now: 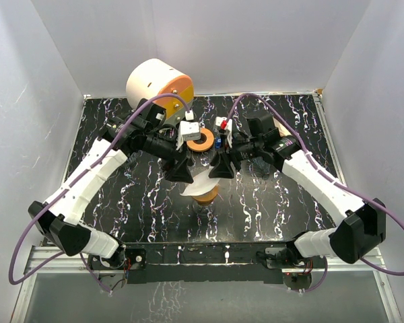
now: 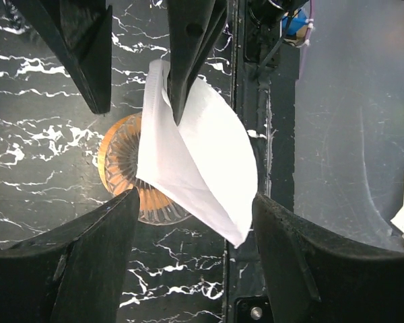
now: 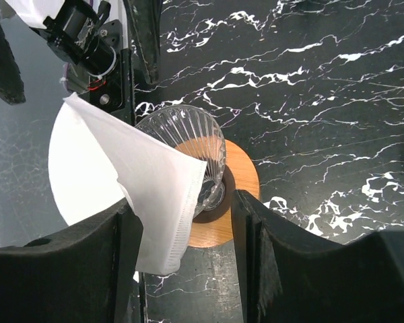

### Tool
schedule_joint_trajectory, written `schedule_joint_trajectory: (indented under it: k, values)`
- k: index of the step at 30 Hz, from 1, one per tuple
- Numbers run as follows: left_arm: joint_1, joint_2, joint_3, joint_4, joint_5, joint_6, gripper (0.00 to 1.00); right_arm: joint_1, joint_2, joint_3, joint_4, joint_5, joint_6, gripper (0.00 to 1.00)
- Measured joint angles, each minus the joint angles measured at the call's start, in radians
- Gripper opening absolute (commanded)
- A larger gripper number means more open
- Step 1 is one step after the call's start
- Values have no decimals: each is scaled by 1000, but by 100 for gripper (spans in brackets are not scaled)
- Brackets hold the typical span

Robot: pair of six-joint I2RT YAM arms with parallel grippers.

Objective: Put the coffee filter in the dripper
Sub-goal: Place the coffee filter in the coffee dripper.

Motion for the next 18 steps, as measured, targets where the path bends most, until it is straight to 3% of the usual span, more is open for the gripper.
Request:
schedule_joint_trajectory:
  k: [18]
  values:
    - [11, -53, -89, 111, 6, -133, 64, 0, -44, -29, 34, 26, 31, 54]
